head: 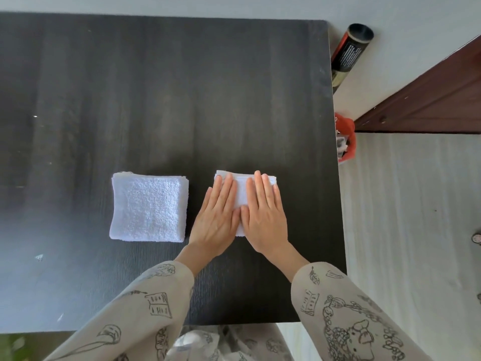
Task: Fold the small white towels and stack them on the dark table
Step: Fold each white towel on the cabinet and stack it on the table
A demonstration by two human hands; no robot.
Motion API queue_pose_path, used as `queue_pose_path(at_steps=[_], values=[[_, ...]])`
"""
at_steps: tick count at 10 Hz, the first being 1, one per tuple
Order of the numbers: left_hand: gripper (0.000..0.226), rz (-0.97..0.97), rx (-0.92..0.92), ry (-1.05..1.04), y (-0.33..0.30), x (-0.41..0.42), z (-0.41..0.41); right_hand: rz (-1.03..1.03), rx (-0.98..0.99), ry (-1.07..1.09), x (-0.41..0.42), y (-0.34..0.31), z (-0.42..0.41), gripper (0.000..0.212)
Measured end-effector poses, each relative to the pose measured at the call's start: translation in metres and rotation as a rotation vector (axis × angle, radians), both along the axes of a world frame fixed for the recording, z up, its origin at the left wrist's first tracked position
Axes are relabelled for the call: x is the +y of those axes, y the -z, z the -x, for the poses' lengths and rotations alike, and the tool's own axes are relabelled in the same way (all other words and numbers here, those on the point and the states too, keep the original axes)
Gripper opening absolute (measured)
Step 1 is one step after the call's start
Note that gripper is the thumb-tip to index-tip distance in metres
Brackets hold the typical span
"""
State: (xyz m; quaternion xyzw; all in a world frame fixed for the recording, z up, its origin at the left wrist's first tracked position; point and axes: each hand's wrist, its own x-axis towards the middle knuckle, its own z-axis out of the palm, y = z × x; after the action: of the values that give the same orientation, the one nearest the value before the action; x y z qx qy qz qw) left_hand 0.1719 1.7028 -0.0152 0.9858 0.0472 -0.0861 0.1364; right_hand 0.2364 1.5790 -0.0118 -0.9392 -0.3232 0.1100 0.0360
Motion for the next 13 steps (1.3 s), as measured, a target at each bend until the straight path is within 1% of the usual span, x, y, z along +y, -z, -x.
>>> queue_pose_path(at_steps=[1,2,3,4,5,6,7,8,9,10,11,12,13], values=[[0.053,0.000,-0.045,-0.048,-0.010,0.002,-0.001,-0.024,0.052,-0.005,0.000,-0.008,-0.002,0.054],[0.049,0.010,-0.120,-0.041,-0.027,0.007,-0.017,-0.275,0.195,0.115,-0.003,-0.027,-0.008,0.053],[0.050,0.054,-0.099,0.006,-0.044,0.018,-0.046,-0.524,0.468,0.556,-0.007,-0.044,-0.013,0.051],[0.053,0.162,0.209,0.069,-0.058,0.032,-0.077,-0.457,0.754,0.841,-0.010,-0.050,-0.026,0.042],[0.049,0.214,0.408,0.046,-0.065,0.039,-0.094,-0.622,0.910,1.088,-0.010,-0.047,-0.030,0.047],[0.042,0.222,0.396,0.074,-0.063,0.042,-0.098,-0.598,0.924,1.061,-0.010,-0.044,-0.028,0.051],[0.033,0.267,0.363,0.096,-0.053,0.045,-0.098,-0.544,0.983,1.074,-0.006,-0.046,-0.030,0.038],[0.032,0.332,0.360,0.020,-0.046,0.043,-0.094,-0.589,0.983,1.154,-0.004,-0.048,-0.030,0.037],[0.038,0.493,0.175,-0.285,-0.055,0.030,-0.077,-0.558,0.964,1.097,-0.005,-0.048,-0.026,0.031],[0.048,0.745,0.134,-0.728,-0.066,0.010,-0.048,-0.608,1.020,1.119,-0.006,-0.049,-0.021,0.040],[0.039,0.908,0.155,-0.918,-0.064,-0.003,-0.028,-0.623,1.030,1.124,-0.003,-0.053,-0.020,0.040],[0.033,1.062,0.174,-0.989,-0.058,-0.002,-0.025,-0.601,1.036,1.112,0.001,-0.056,-0.019,0.041],[0.047,1.137,0.240,-1.000,-0.058,0.004,-0.022,-0.592,1.038,1.101,0.005,-0.058,-0.019,0.048]])
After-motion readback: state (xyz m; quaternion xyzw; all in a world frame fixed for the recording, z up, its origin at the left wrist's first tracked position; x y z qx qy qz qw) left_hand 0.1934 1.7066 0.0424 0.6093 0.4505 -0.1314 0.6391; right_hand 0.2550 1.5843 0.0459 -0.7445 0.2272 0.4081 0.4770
